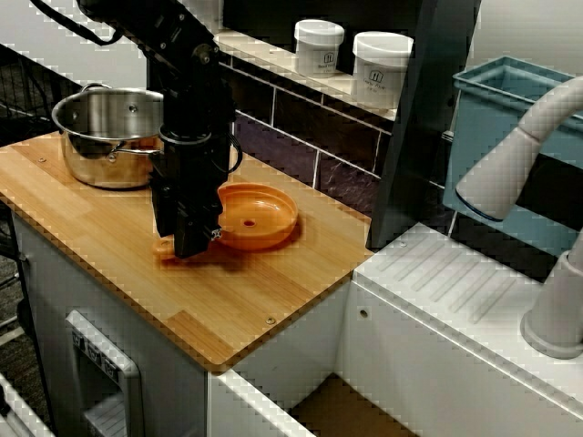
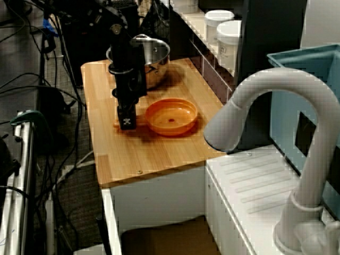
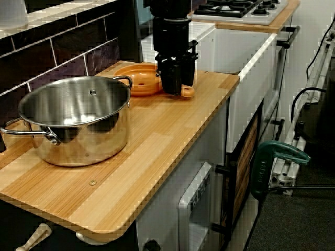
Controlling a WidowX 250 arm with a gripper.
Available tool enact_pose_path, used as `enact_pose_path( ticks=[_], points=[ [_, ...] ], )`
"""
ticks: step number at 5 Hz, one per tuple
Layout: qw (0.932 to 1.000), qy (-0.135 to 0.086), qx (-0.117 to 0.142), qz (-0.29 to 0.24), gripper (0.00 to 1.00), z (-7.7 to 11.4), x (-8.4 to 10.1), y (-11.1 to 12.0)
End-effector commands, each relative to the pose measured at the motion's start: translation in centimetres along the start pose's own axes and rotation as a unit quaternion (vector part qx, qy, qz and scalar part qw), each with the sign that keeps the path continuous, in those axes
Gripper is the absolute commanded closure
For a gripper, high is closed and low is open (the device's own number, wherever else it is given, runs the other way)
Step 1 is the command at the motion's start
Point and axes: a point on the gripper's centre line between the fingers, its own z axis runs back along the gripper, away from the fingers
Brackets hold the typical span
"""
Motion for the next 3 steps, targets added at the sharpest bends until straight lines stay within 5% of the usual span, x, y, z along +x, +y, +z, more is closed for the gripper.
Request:
enact_pose_path(
  ticks=[1,3],
  points=[
    [0.9995,-0.031,-0.001,0.004,1.0,2.8,0.4,0.4],
    [0.9986,-0.051,-0.012,0.005,1.0,5.7,-0.1,0.5]
  ],
)
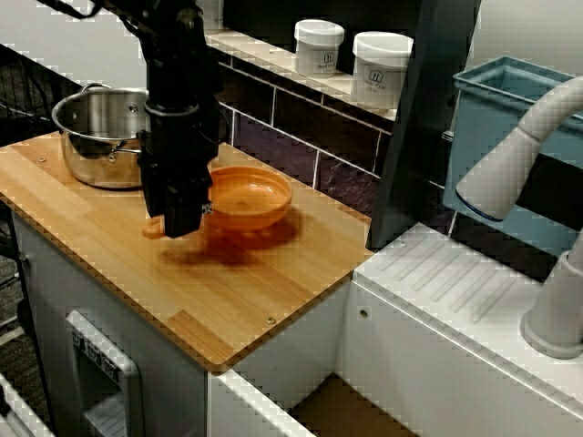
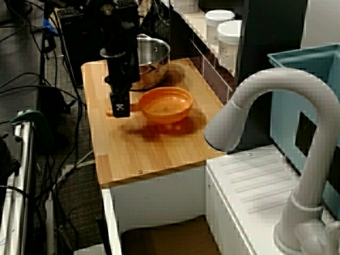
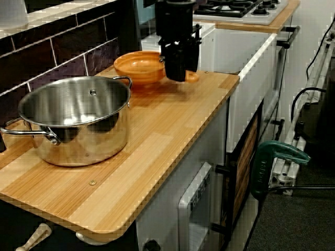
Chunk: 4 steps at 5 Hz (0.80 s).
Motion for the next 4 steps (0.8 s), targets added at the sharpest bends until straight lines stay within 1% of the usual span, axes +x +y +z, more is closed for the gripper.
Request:
enact_pose_path(
  ticks=[1,2,4],
  points=[
    [0.9987,-0.05,-0.002,-0.006,1.0,4.4,0.2,0.2],
    [0.9982,-0.06,-0.005,-0.01,1.0,5.9,-0.4,0.0],
    [0.9967,-0.079,-0.017,-0.008,1.0,8.9,-0.8,0.0]
  ],
)
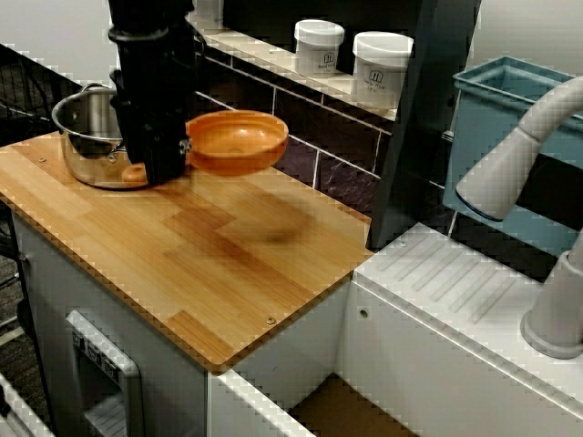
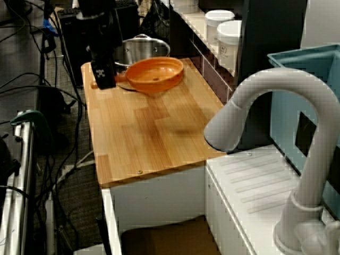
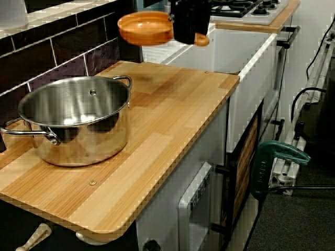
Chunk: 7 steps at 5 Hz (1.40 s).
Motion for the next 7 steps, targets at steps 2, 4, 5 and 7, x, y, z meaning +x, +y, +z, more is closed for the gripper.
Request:
enact_pose_path(
  ticks=[2,4,5,7],
  points=[
    [0.9987,-0.051,-0.001,0.004,1.0,5.1,0.9,0.1],
    [0.9978,-0.066,-0.004,0.004,1.0,7.3,1.3,0.3],
    [0.9979,-0.056,0.0,-0.031,1.0,7.7,1.2,0.6],
    [0.9876,-0.017,0.012,-0.156,1.0,7.6,0.9,2.1]
  ],
)
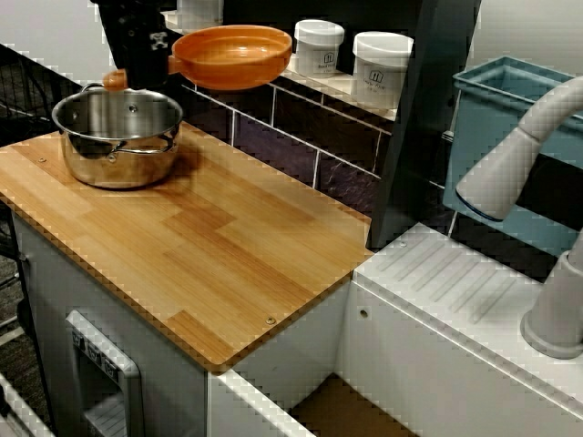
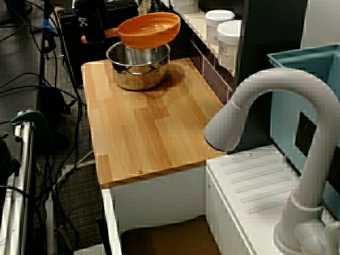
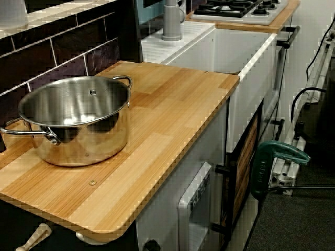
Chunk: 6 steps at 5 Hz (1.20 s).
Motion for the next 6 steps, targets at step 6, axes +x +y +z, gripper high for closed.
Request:
enact_pose_path(
  ticks=[6],
  points=[
    [0.953,-0.042,-0.014,-0.3,1.0,1.1,1.3,-0.7]
  ],
)
